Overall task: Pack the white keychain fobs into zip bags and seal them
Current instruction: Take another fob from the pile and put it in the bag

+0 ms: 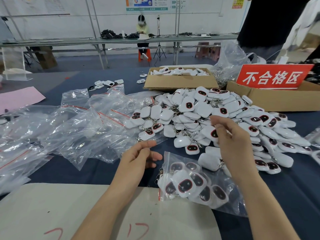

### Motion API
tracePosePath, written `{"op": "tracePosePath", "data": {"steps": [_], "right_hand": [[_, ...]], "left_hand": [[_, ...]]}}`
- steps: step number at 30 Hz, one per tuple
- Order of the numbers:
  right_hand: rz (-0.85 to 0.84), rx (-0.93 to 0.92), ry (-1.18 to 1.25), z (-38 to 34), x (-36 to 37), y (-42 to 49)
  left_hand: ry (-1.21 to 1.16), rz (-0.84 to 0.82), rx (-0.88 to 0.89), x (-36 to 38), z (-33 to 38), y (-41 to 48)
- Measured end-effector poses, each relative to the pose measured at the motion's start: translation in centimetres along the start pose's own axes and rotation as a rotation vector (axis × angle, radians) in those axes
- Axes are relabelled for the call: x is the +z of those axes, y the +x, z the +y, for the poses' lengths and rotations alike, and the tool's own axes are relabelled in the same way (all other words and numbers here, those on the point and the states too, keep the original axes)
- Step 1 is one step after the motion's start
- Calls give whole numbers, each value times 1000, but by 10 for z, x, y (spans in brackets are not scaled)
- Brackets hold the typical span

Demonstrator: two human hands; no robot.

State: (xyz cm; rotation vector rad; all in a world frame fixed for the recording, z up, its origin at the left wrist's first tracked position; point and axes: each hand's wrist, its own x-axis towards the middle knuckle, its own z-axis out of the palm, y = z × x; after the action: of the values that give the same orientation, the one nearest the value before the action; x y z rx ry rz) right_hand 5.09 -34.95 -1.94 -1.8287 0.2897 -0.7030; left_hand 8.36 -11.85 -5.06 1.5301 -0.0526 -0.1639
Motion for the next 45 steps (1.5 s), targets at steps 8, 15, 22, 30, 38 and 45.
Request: {"op": "tracePosePath", "data": {"steps": [8, 15, 22, 30, 38, 45], "right_hand": [[54, 582, 879, -12, 5, 6], [-44, 636, 1073, -17, 4, 3], [-55, 546, 1100, -17, 8, 1], [-29, 517, 1074, -19, 6, -1], [-46, 479, 1007, -19, 7, -2], [-134, 371, 821, -16, 8, -4]], "left_hand": [[5, 1, 3, -1, 0, 0], [4, 2, 3, 0, -2, 1], [2, -3, 10, 1, -1, 0], [3, 2, 2, 1, -1, -1], [8, 0, 9, 1, -2, 0], [-24, 6, 37, 2, -3, 0]]}}
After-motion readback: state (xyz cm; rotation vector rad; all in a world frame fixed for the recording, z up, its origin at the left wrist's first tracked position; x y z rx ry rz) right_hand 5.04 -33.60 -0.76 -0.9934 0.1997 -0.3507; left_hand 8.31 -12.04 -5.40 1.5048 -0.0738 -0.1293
